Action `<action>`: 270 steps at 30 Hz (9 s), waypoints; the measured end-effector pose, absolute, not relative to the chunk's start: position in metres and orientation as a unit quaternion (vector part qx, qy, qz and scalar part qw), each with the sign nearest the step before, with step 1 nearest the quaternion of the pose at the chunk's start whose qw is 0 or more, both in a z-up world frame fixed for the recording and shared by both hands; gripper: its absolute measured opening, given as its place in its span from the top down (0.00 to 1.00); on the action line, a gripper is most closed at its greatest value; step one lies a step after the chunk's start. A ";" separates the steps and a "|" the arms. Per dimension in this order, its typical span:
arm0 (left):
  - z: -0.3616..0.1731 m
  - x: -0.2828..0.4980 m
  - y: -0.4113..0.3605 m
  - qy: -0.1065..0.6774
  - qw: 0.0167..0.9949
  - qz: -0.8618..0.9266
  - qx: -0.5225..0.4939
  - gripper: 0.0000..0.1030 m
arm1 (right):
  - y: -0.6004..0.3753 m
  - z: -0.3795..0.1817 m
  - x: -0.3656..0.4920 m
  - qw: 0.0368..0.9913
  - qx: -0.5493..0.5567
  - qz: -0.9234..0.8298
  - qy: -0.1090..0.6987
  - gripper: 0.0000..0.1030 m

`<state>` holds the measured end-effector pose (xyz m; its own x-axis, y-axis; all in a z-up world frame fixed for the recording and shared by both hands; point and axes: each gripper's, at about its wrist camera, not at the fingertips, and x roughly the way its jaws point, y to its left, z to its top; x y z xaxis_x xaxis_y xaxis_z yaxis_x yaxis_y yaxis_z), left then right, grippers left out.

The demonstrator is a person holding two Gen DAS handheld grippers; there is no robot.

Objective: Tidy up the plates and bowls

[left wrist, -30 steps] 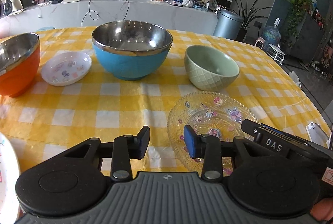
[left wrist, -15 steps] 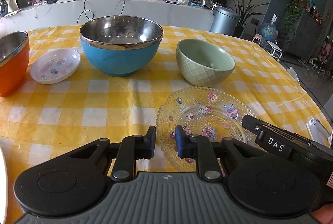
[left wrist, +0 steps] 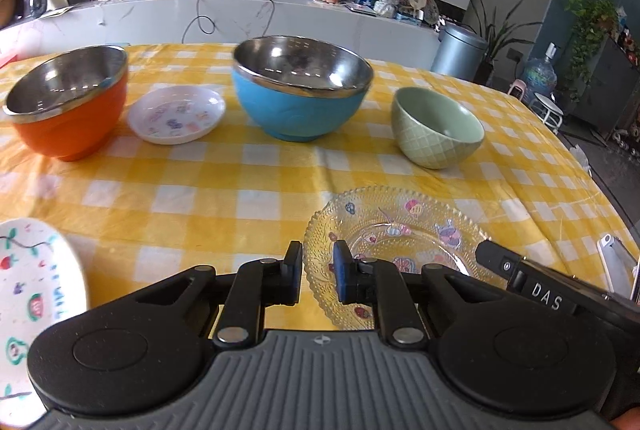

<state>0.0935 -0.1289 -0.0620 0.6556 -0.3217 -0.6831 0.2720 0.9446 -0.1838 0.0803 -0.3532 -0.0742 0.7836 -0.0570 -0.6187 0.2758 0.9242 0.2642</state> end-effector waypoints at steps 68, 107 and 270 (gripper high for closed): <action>-0.027 0.077 0.034 0.447 0.880 -0.114 -0.109 0.84 | -0.253 -0.035 0.074 0.865 0.265 0.060 0.421 0.93; -0.050 0.074 0.105 0.425 0.900 -0.032 -0.089 0.84 | -0.136 -0.050 0.116 0.880 0.139 0.104 0.443 0.91; -0.031 0.045 0.112 0.478 0.835 0.015 -0.272 0.92 | -0.118 -0.037 0.064 0.854 0.240 0.099 0.451 0.95</action>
<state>0.0449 0.1119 -0.0312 0.5424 -0.2347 -0.8067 -0.2852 0.8517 -0.4396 0.0638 -0.1181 -0.0373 0.5744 0.3856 -0.7221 0.0473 0.8650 0.4995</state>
